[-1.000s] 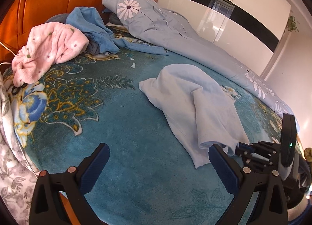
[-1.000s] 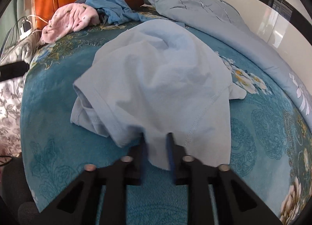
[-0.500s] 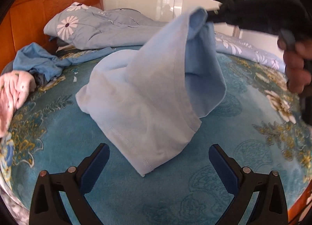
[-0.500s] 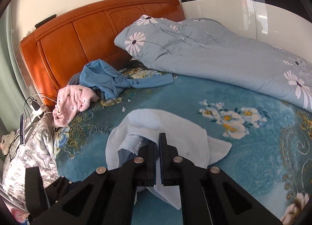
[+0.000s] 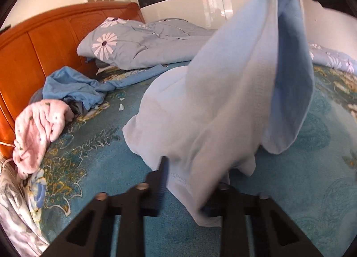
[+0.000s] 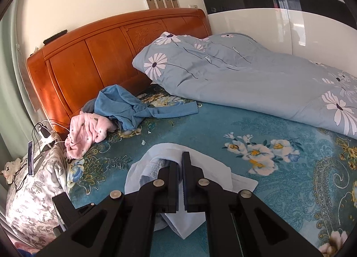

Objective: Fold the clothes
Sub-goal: 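Lift the shirt with both grippers and shake it open in the air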

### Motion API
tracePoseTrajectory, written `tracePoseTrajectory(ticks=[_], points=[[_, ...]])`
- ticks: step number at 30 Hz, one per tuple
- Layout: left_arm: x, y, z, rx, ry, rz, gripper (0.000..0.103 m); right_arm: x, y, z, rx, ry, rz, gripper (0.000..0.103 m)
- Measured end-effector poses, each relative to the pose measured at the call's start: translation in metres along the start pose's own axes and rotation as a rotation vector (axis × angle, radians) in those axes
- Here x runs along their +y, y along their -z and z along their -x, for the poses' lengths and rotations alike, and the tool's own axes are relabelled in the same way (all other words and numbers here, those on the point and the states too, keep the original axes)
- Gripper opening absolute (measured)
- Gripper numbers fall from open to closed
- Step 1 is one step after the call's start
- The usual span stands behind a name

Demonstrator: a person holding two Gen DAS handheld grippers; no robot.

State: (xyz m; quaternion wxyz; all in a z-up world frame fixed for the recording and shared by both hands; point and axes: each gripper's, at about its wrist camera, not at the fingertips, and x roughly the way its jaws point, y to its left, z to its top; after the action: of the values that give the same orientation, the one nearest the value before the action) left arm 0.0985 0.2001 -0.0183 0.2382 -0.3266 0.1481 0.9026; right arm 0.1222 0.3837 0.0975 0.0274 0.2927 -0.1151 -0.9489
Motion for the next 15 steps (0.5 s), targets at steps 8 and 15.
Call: tracePoseTrajectory(ticks=[8,15], points=[[0.045,-0.076,0.082,-0.238,-0.083,-0.007,0.004,0.003,-0.018,0.06,-0.096,0.041,-0.015,0.003],[0.054,-0.137,0.188,-0.464,-0.137,-0.102,0.004,0.038,-0.047,0.148,-0.249,0.101,0.048,0.002]])
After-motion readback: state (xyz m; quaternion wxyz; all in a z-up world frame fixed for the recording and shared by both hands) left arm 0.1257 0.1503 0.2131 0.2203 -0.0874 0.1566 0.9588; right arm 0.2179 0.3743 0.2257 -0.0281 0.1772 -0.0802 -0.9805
